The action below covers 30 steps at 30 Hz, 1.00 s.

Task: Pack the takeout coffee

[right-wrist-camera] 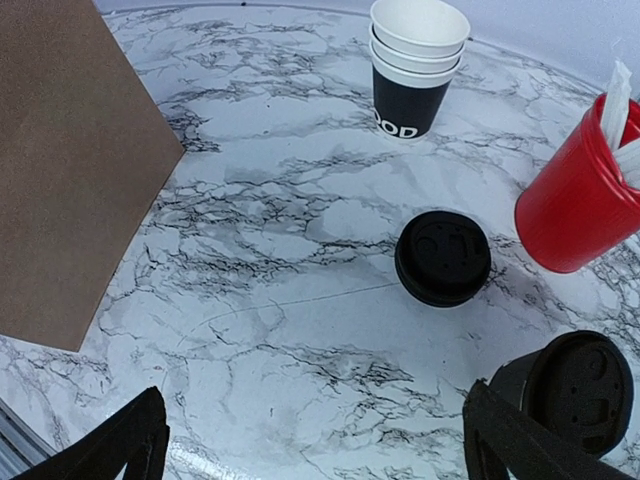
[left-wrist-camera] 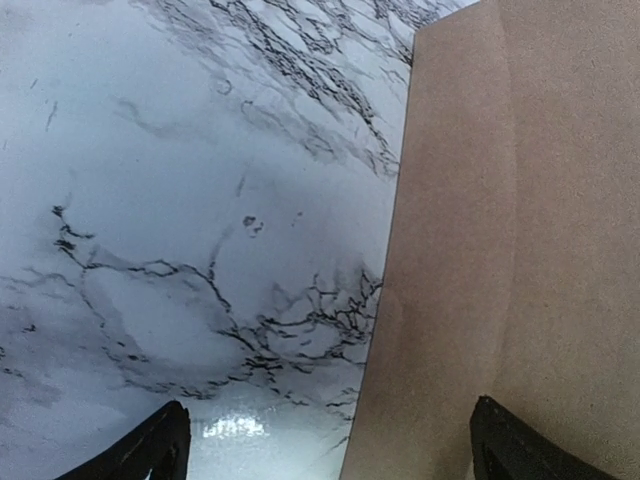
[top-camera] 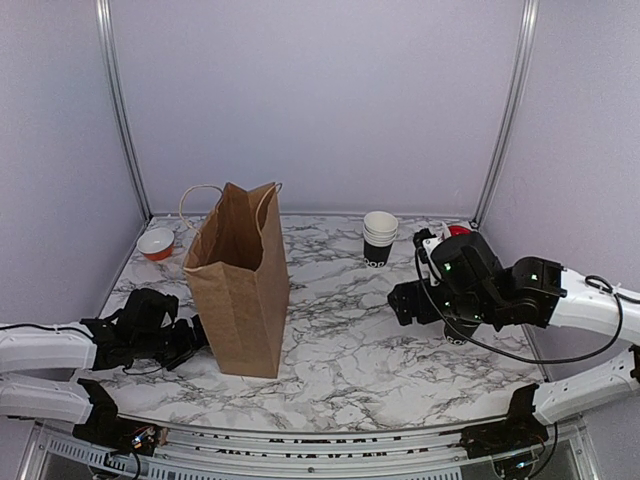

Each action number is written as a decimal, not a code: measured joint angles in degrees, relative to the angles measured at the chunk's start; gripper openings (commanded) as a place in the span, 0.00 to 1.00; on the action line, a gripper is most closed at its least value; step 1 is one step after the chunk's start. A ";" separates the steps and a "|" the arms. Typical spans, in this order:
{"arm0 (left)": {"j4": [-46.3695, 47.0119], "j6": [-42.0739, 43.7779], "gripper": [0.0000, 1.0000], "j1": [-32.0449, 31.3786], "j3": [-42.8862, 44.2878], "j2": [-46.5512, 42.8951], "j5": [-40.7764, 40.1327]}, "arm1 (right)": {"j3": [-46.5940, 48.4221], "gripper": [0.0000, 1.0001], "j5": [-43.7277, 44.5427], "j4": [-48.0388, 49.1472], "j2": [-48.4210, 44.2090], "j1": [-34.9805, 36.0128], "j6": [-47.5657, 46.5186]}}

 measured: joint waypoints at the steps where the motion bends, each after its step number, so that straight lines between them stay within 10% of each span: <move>1: 0.72 -0.59 0.99 -0.70 -0.28 0.00 -0.35 | 0.00 1.00 -0.07 0.02 0.20 -0.02 0.00; 18: 8.57 -7.43 0.99 -12.81 -0.76 3.89 -5.40 | 0.00 1.00 -0.74 0.22 3.50 -0.28 -0.09; 30: -7.19 -2.49 0.99 -3.15 4.33 -6.99 -8.26 | 0.00 1.00 -0.98 0.20 3.56 -0.92 0.02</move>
